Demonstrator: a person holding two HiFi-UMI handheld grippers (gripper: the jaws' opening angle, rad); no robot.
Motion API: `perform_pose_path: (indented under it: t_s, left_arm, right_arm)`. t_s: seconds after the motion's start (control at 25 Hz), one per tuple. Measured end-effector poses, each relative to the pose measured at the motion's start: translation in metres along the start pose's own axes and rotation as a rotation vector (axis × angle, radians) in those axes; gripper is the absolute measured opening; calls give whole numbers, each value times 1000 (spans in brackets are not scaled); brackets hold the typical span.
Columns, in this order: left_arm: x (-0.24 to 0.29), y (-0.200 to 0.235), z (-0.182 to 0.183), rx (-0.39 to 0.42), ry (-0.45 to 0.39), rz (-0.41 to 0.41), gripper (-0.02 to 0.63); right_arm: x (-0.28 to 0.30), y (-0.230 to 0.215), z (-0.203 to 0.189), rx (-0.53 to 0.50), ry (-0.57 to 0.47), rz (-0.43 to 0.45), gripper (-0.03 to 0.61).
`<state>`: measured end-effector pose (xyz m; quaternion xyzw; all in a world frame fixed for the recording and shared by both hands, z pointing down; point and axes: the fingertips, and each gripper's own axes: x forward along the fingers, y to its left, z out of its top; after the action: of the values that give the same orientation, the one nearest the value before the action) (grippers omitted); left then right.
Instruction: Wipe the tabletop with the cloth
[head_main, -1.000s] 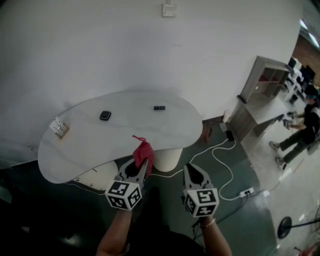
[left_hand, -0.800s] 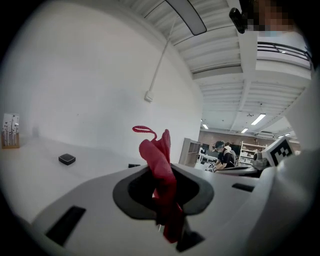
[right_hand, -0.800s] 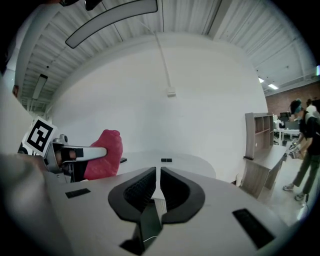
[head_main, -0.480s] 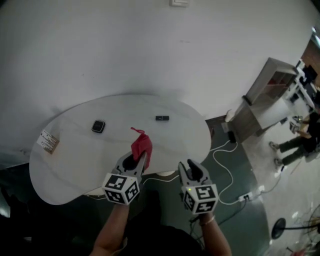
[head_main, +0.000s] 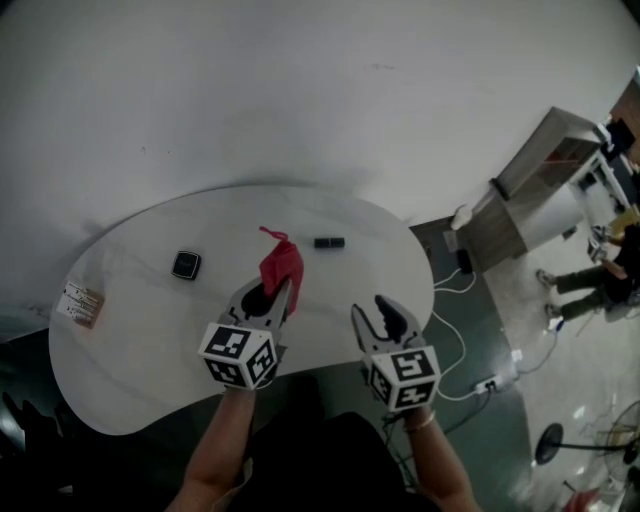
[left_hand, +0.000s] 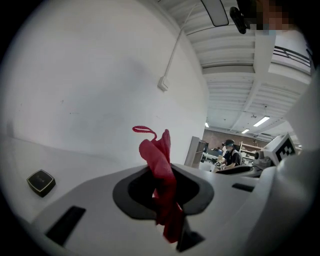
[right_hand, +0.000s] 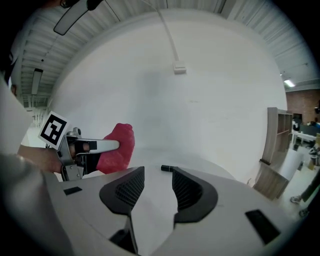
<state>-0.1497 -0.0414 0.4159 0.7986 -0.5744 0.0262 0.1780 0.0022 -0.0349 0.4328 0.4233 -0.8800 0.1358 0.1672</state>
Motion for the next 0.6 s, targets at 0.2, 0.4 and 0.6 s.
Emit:
perform_pose_path:
  t_s: [0.2,0.4,0.6]
  left_arm:
    - [25,15,2,-2,14,9,64]
    - [48,30,1,-17,27,37,64]
    - [72,46,-1,-37,46,73,64]
  right_arm:
    - [33,-4,3,-84,45,37,158]
    - [74,-12,7,-181,90,92,158]
    - [119,-27,11,-274,130,156,158]
